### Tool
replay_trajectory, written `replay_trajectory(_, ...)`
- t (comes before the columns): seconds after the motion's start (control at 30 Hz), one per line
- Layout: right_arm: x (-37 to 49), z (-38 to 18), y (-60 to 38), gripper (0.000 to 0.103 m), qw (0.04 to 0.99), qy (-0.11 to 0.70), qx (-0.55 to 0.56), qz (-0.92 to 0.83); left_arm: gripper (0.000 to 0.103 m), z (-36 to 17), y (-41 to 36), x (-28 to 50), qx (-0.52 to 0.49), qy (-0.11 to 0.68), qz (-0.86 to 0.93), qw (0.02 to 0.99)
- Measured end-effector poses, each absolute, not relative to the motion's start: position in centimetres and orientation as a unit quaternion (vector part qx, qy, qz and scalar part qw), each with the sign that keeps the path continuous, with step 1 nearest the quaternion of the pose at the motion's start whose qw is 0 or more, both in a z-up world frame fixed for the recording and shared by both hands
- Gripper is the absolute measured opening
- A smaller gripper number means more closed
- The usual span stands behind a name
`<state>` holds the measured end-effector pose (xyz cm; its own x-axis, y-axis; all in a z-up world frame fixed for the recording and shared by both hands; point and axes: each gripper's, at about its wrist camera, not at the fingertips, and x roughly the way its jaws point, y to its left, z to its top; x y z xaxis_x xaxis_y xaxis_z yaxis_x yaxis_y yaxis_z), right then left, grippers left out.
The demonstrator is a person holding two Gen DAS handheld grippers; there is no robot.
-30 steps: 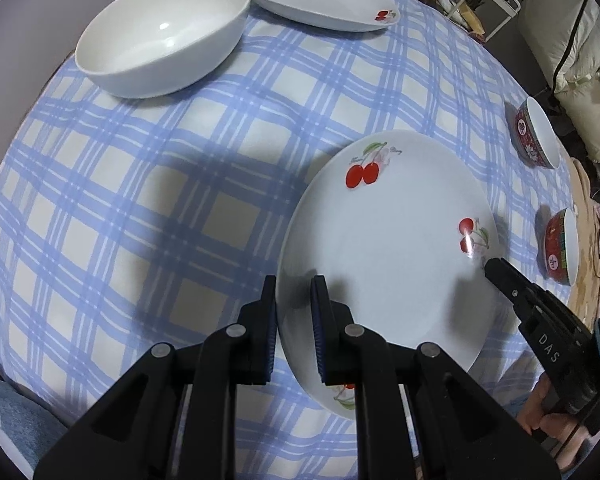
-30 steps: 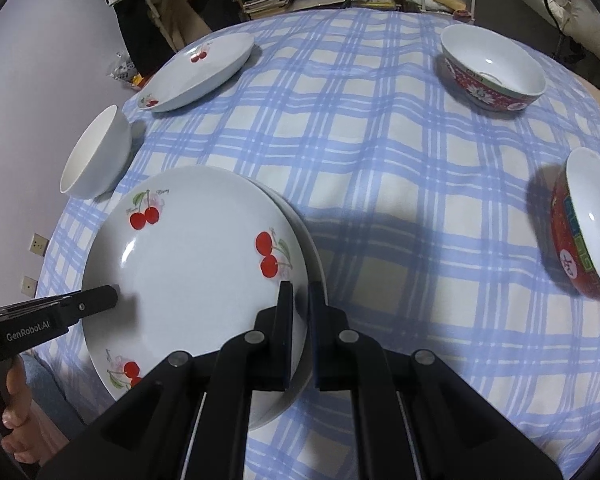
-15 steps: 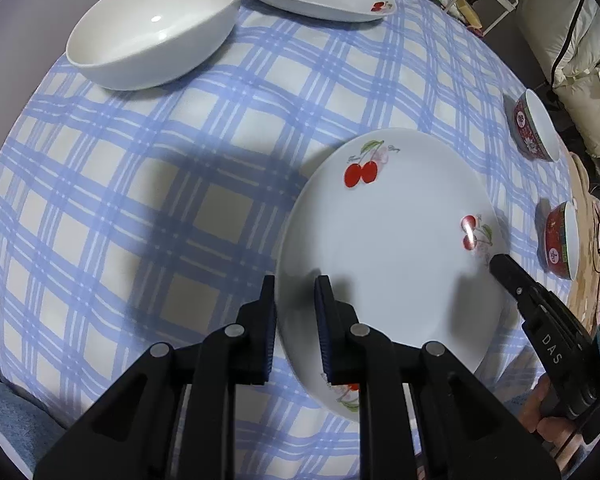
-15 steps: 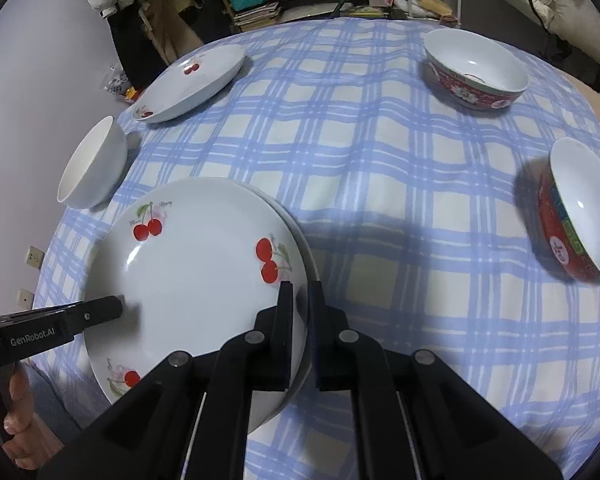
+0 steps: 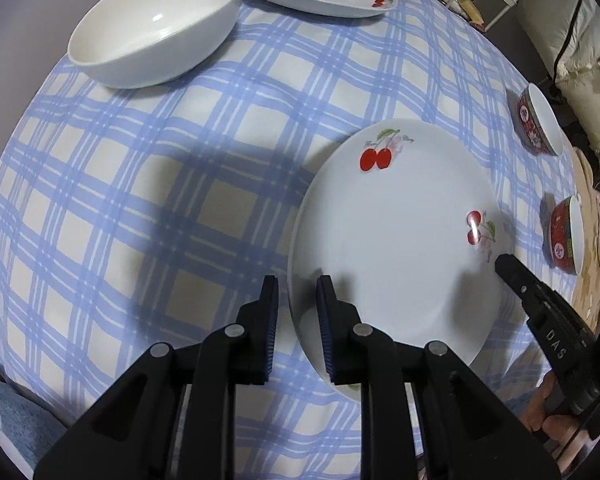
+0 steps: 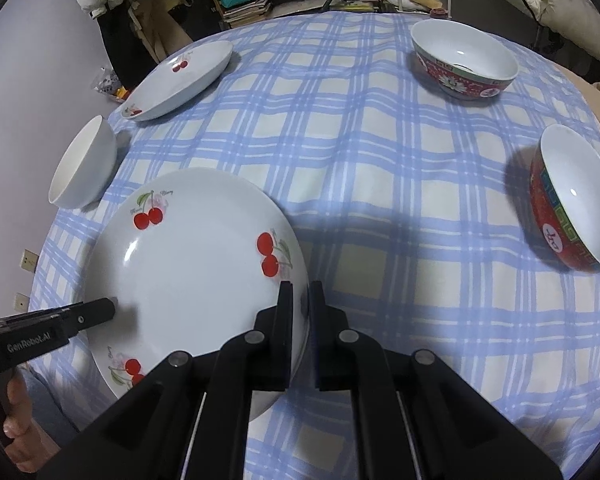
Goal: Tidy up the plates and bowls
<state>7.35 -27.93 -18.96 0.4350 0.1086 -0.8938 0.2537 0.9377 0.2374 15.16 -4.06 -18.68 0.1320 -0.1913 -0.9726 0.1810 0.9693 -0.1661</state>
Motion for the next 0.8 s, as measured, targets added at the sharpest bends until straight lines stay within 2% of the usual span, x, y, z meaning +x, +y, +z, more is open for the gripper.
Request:
replay_trajectory(0.37,6.9,-17.8,-28.5,0.010,0.842,0.506,0.175,-0.068,0.020,-16.2,-3.0,13.9,0.006,0.626,-0.113,0.772)
replay_trajectory(0.6,6.9,-16.3,-29.7,0.010,0.854,0.472,0.206,-0.071,0.020,-11.9,-2.5,14.6,-0.006,0.573,-0.100,0.813)
replay_trajectory(0.8,8.5,-14.2,-28.8,0.010,0.870,0.458,0.169,-0.063,0.020,-7.7,-3.1,16.3,-0.003,0.534,-0.113,0.838)
